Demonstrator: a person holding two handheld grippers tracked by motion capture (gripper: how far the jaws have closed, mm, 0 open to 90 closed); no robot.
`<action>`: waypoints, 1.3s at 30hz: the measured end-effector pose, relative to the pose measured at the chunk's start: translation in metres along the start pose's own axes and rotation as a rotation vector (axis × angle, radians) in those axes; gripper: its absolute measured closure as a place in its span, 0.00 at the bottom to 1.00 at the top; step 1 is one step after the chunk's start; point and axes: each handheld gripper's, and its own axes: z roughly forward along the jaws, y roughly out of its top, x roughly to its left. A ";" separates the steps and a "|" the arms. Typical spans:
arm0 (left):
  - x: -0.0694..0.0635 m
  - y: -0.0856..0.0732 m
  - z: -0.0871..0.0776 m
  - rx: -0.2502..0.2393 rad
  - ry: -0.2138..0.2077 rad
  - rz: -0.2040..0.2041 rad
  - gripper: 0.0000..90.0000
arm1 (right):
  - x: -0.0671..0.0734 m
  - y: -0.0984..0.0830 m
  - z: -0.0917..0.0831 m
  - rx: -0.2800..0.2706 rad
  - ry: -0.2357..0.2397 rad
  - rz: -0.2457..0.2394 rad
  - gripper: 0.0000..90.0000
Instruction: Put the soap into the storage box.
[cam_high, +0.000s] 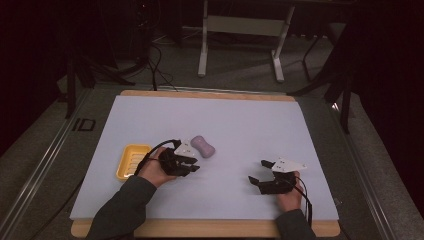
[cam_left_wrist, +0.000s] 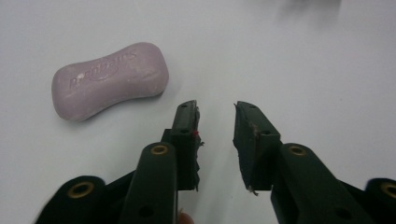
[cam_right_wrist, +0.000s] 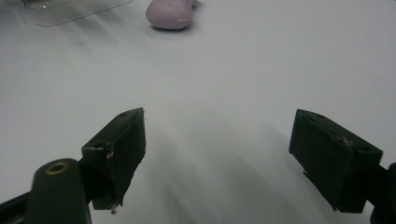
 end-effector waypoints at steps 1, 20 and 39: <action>0.001 0.000 0.001 0.005 -0.005 0.000 0.80 | 0.000 0.000 0.000 0.000 0.000 0.000 0.20; 0.011 0.005 0.020 0.092 0.009 0.004 1.00 | 0.000 0.000 0.000 0.006 0.003 0.000 0.20; 0.021 0.010 0.047 0.186 0.030 0.020 0.98 | 0.000 0.000 0.000 0.005 0.006 -0.002 0.20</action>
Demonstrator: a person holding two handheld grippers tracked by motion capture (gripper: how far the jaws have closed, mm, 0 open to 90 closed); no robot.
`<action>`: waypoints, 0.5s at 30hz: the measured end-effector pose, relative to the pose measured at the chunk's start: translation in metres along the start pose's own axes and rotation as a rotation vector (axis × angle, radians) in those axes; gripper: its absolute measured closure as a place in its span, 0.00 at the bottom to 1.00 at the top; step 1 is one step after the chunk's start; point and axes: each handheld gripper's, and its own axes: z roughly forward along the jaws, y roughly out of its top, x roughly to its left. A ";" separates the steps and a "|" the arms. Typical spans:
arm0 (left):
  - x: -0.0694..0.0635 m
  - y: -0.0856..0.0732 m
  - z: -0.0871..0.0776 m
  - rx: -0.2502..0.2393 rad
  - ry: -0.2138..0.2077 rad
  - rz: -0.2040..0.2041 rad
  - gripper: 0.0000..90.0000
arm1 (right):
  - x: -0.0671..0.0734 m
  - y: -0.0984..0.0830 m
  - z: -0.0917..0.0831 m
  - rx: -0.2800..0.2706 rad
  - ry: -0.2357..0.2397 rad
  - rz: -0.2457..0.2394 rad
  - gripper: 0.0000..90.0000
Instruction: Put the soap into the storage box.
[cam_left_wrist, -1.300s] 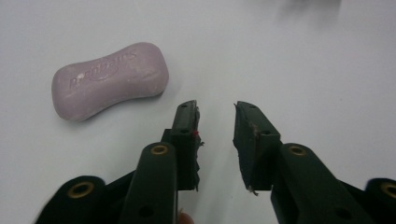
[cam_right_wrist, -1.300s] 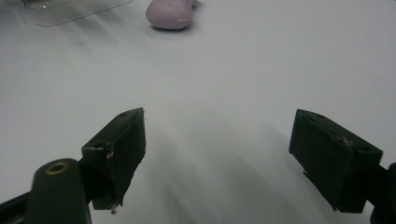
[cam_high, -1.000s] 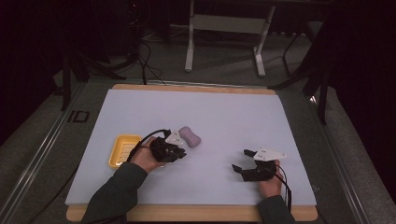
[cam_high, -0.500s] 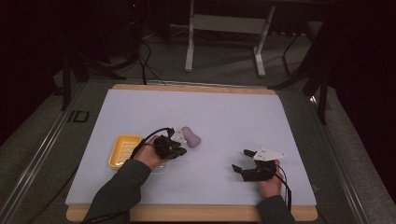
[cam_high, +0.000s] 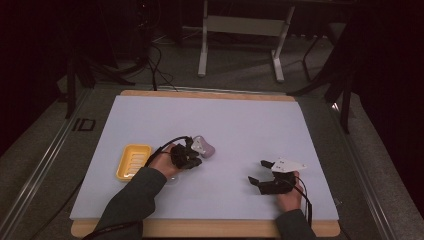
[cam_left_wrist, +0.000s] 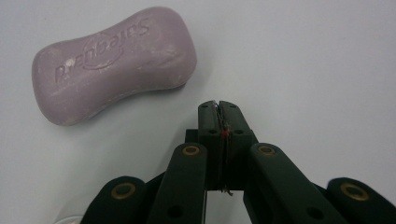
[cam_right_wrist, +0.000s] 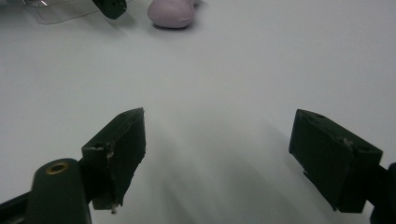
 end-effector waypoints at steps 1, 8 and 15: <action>0.001 0.000 0.002 0.003 0.001 -0.004 0.98 | 0.000 0.000 0.000 0.000 0.000 0.000 0.20; 0.003 0.002 0.009 0.016 0.004 0.000 0.98 | 0.000 0.000 0.000 0.002 0.001 -0.001 0.20; 0.006 0.007 0.012 0.032 0.017 0.012 0.98 | 0.000 0.000 0.000 0.002 0.003 -0.001 0.20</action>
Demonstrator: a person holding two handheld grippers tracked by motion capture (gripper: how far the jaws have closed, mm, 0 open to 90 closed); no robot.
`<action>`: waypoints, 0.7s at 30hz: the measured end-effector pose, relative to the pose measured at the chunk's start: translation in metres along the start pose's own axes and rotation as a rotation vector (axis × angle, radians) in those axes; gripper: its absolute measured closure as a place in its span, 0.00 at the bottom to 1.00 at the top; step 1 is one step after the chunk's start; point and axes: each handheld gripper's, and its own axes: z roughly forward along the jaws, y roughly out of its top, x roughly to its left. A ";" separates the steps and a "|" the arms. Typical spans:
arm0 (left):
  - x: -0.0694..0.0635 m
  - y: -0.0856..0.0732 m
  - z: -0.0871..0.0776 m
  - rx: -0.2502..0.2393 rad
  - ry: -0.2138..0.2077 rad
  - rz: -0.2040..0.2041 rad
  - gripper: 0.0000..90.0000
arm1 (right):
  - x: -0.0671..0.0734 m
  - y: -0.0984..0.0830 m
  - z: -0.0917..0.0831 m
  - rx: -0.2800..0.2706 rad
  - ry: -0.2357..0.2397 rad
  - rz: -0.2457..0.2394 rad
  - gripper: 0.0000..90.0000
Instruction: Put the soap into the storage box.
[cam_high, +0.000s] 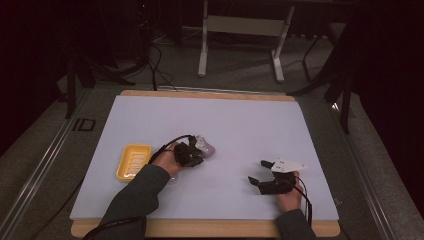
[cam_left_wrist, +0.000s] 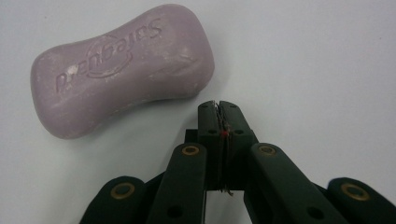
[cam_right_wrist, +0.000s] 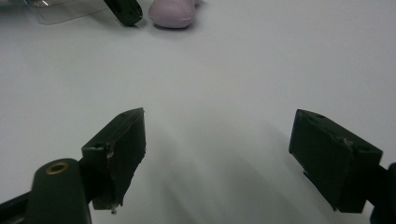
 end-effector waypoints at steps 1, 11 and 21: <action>0.000 0.001 0.000 0.004 0.000 0.000 0.98 | 0.000 0.000 0.000 0.000 0.000 0.001 0.20; -0.001 0.008 0.004 0.006 0.012 -0.001 0.98 | 0.000 0.000 0.000 0.000 0.002 0.001 0.20; 0.003 0.022 0.011 0.013 0.012 -0.026 0.96 | -0.001 0.000 0.001 0.002 0.004 0.001 0.20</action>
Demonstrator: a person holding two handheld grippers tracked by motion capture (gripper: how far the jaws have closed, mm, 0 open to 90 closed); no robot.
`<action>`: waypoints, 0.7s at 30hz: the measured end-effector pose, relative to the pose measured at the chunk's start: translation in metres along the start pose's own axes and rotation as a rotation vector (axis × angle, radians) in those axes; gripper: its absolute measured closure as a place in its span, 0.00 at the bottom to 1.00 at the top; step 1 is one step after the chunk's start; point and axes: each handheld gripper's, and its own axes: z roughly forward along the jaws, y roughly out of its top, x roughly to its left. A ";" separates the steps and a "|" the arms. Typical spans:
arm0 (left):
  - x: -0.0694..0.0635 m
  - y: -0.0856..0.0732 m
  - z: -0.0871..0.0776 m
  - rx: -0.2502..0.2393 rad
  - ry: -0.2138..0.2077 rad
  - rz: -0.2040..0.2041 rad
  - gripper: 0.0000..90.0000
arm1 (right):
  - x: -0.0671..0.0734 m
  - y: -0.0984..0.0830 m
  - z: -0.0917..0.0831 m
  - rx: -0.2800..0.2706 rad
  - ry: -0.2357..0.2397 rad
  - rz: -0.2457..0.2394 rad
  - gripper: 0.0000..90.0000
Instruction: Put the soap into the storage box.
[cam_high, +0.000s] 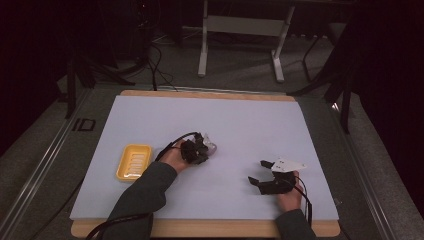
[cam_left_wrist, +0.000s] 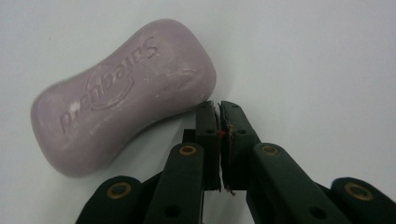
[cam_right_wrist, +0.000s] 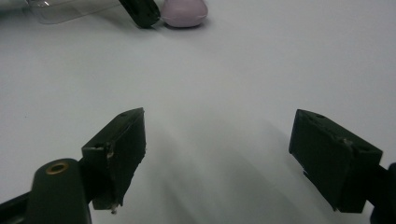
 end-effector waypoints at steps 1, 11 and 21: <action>0.001 0.002 0.001 0.002 0.002 0.001 0.96 | 0.000 0.000 0.000 0.000 0.000 0.000 0.20; 0.009 0.022 0.011 -0.021 0.006 -0.056 0.94 | 0.000 0.000 0.000 0.002 0.002 0.000 0.20; 0.021 0.028 -0.001 -0.062 -0.017 -0.051 0.89 | 0.001 0.000 0.000 0.008 0.004 -0.003 0.20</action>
